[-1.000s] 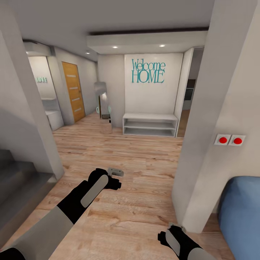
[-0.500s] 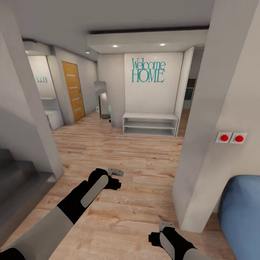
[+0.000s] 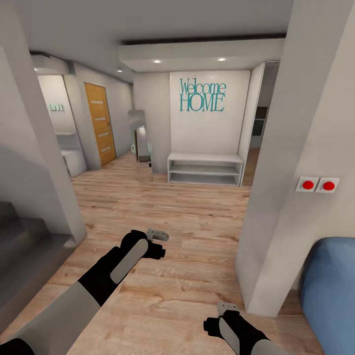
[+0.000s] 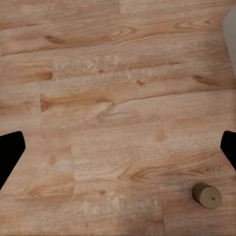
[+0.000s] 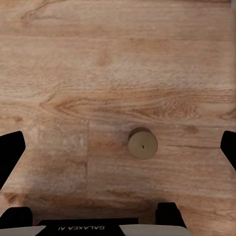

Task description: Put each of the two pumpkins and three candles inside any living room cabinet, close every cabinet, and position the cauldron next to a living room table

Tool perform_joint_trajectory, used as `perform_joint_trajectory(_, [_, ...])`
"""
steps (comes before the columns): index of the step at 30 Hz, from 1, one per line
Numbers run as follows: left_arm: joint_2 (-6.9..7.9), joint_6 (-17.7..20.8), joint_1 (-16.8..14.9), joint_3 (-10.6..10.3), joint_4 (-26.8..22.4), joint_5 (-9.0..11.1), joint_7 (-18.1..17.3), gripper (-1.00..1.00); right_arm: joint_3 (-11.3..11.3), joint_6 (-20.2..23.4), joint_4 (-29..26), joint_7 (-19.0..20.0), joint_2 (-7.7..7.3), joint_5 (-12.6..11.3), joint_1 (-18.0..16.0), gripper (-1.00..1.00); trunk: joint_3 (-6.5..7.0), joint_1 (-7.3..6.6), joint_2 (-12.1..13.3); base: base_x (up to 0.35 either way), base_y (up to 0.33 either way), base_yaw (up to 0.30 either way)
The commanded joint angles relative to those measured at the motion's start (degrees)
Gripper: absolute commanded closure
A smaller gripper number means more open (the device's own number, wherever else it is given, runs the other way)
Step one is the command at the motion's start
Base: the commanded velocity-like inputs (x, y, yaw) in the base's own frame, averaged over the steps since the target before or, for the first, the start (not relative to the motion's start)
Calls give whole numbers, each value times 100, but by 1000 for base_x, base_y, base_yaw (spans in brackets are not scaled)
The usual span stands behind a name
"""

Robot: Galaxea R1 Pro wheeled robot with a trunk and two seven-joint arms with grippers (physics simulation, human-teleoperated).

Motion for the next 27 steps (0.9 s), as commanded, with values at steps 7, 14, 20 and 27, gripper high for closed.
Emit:
perform_joint_trajectory(7, [5, 3, -7, -15, -7, 63, 62, -100, 42, 23, -11, -51, -6, -70, -3, -100, -134, 155, -287, 0, 0, 0])
perform_joint_trajectory(14, [5, 3, -7, -17, -13, 63, 66, -100, 41, 22, -11, -52, -11, -71, -3, -100, -259, 309, -568, 0, 0, 0])
perform_joint_trajectory(20, [5, 3, -7, -13, -19, 63, 66, -100, 41, 19, -11, -52, -40, -75, -3, -100, -367, 440, -809, 0, 0, 0])
perform_joint_trajectory(27, [5, 3, -7, -9, -43, 63, 66, -100, 41, 16, -11, -52, -87, -92, -3, -100, -493, 594, -1089, 0, 0, 0])
